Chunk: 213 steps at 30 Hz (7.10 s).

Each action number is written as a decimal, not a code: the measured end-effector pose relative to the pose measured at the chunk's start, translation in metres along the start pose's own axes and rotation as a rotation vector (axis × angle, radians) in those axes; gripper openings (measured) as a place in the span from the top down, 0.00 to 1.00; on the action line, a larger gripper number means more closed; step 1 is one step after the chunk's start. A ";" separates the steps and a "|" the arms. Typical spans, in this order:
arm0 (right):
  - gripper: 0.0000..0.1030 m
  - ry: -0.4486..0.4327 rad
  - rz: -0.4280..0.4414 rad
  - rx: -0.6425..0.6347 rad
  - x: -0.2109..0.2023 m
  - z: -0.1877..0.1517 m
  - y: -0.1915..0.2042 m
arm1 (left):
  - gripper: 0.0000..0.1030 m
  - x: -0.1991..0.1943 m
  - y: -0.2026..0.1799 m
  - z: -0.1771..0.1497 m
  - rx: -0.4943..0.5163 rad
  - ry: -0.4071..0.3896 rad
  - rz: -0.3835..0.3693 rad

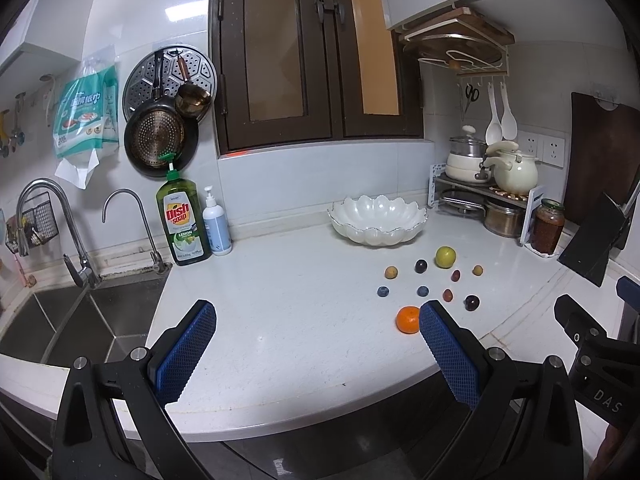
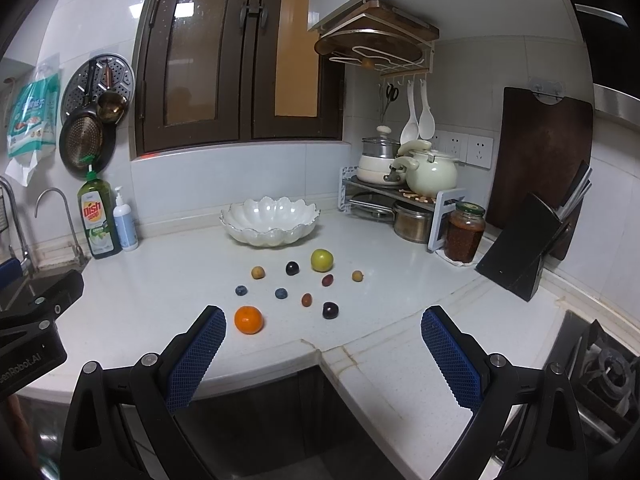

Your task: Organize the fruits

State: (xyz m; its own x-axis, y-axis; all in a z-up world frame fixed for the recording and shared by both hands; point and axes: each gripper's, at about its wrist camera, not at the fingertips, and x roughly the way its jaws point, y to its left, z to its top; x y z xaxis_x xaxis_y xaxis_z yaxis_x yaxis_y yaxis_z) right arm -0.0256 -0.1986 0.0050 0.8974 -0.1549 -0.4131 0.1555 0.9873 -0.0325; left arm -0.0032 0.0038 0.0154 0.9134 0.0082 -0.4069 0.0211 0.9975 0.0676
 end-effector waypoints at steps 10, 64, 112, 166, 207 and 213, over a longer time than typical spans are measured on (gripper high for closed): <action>0.03 -0.002 0.002 -0.002 0.003 0.001 0.001 | 0.00 0.002 -0.001 0.002 -0.004 -0.001 -0.003; 0.03 0.152 -0.011 0.001 0.145 0.017 -0.027 | 0.00 0.135 -0.072 0.016 0.088 0.143 -0.090; 0.21 0.452 0.085 -0.086 0.287 -0.019 -0.023 | 0.18 0.257 -0.128 -0.037 0.169 0.444 -0.183; 0.72 0.510 0.146 -0.081 0.307 -0.023 -0.016 | 0.57 0.280 -0.126 -0.037 0.081 0.504 -0.239; 0.72 0.250 0.137 -0.034 0.267 0.056 0.049 | 0.57 0.268 -0.055 0.062 0.074 0.208 -0.237; 0.72 0.201 0.155 -0.049 0.279 0.077 0.043 | 0.57 0.278 -0.064 0.083 0.056 0.163 -0.206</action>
State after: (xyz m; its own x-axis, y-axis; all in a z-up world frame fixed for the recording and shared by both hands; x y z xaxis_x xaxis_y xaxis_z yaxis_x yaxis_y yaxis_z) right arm 0.2630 -0.2017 -0.0415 0.8083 0.0035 -0.5887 -0.0020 1.0000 0.0032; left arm 0.2836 -0.0631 -0.0265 0.8102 -0.1786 -0.5582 0.2264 0.9739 0.0170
